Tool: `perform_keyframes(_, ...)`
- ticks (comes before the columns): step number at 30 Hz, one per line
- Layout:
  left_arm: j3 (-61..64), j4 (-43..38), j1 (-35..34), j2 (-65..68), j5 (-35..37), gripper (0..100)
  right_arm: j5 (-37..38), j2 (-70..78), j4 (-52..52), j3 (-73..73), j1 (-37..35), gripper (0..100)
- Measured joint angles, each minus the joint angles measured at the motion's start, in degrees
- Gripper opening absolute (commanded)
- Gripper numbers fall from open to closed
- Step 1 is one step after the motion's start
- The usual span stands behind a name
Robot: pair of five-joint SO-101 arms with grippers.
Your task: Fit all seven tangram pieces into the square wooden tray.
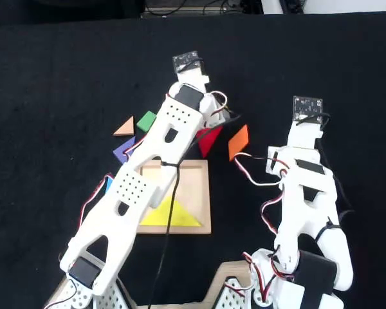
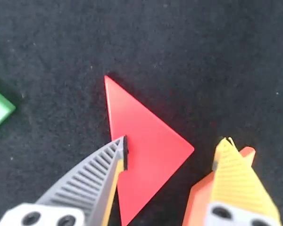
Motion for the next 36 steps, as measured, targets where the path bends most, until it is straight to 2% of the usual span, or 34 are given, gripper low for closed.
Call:
perform_keyframes(9, -0.3, 6.8, -0.6, 0.4, 0.4, 30, 0.0, 0.0, 0.0, 0.0, -0.1, 1.1)
perform_keyframes(21, -0.3, 1.9, -0.8, 0.4, 0.4, 30, 0.0, 0.0, 0.0, 0.0, -0.1, 1.1)
perform_keyframes(36, 1.1, 1.8, -0.8, 0.4, 0.4, 30, 0.0, 0.0, 0.0, 0.0, -0.1, 1.1)
